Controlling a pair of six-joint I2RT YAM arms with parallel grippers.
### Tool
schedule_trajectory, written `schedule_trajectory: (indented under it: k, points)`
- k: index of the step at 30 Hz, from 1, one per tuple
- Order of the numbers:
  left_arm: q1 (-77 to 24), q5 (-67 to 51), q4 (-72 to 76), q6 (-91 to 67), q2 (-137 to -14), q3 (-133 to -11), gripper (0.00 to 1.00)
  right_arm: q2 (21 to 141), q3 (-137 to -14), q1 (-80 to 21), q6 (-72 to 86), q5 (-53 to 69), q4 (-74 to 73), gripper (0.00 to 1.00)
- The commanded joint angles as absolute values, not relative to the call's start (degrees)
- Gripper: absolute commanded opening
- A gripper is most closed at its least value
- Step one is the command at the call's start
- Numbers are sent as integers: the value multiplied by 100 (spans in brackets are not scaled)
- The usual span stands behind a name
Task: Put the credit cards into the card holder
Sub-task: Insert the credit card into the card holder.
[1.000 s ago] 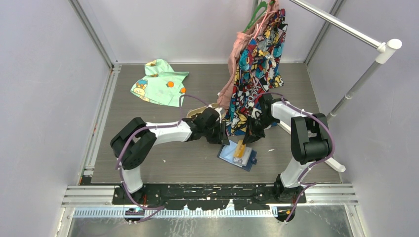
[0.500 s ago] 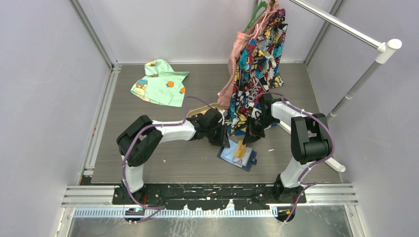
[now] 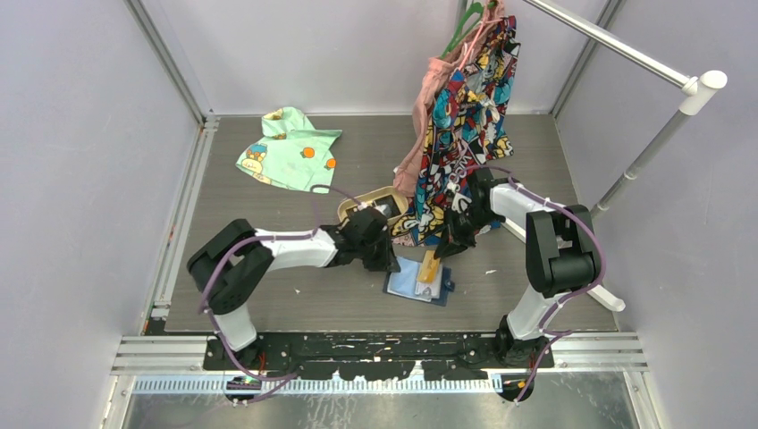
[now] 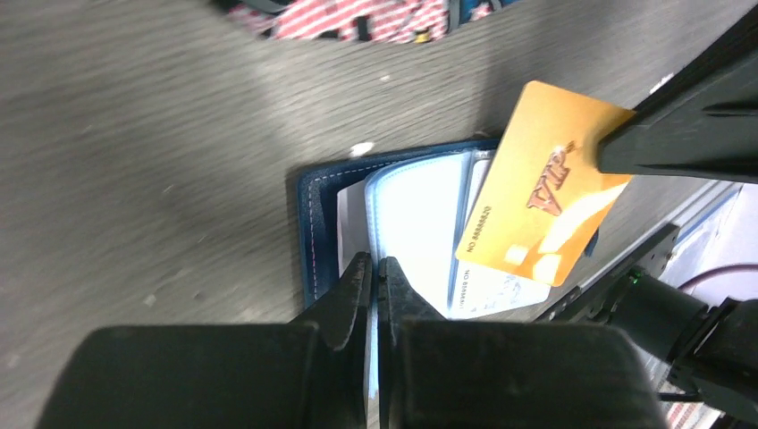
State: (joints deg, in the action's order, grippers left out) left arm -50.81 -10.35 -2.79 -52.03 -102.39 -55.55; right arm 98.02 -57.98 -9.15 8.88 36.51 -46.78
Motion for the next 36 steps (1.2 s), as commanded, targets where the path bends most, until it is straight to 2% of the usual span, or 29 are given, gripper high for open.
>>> schedule_trajectory:
  k: [1, 20, 36]
  points:
    - [-4997, -280, 316, -5898, -9579, -4996, 0, 9622, -5778, -905, 832, 3950, -4232, 1]
    - [-4861, -98, 1081, -6713, -9351, -4227, 0, 9956, -5430, -1361, 1224, 4360, -3382, 1]
    - [-4774, -314, 1160, -6605, -9591, -4318, 0, 10193, -5124, -1354, 1678, 4794, -3287, 1]
